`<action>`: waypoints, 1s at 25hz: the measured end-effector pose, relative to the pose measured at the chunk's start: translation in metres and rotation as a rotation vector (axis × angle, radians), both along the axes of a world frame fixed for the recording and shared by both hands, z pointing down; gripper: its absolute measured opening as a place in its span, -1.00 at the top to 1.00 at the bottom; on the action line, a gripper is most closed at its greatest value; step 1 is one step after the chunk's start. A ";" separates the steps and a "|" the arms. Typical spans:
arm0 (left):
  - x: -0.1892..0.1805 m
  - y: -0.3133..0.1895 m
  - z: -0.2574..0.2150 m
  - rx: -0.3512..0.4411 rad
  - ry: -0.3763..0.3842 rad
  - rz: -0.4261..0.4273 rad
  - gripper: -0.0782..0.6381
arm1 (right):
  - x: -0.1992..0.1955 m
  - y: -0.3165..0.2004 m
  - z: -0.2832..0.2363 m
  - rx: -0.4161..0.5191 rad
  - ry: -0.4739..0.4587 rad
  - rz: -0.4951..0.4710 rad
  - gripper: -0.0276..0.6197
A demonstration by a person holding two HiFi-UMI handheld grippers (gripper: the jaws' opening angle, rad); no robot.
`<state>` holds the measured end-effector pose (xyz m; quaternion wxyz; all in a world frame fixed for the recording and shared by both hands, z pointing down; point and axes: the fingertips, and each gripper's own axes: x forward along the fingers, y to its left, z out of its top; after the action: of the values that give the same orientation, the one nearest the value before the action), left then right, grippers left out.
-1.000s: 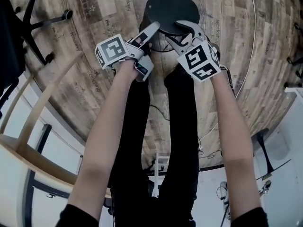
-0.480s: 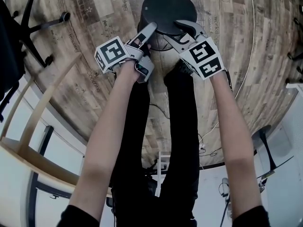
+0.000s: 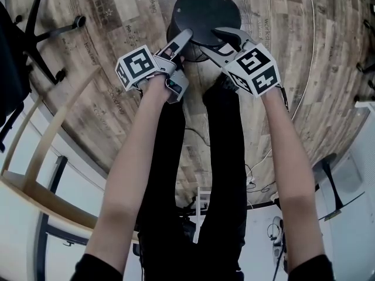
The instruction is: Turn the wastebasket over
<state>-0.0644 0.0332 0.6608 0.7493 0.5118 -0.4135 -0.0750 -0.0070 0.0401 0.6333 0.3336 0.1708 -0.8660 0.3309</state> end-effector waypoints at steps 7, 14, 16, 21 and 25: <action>-0.005 0.012 0.006 -0.013 -0.003 -0.030 -0.16 | -0.001 0.009 0.001 -0.012 -0.012 -0.014 0.22; -0.005 0.028 0.015 -0.048 -0.031 -0.024 -0.02 | -0.003 0.016 0.002 0.004 0.010 -0.045 0.30; -0.006 0.033 0.018 -0.066 -0.039 -0.025 -0.01 | -0.004 0.022 0.003 -0.002 0.020 -0.049 0.39; -0.003 0.044 0.029 -0.107 -0.055 -0.006 0.08 | 0.003 0.036 0.021 -0.017 0.057 -0.069 0.50; -0.003 0.049 0.042 -0.132 -0.089 -0.013 0.27 | 0.000 0.042 0.033 -0.059 0.052 -0.042 0.50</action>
<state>-0.0678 0.0825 0.7031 0.7617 0.4614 -0.4539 -0.0296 -0.0069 0.0824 0.6661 0.3677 0.1511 -0.8504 0.3446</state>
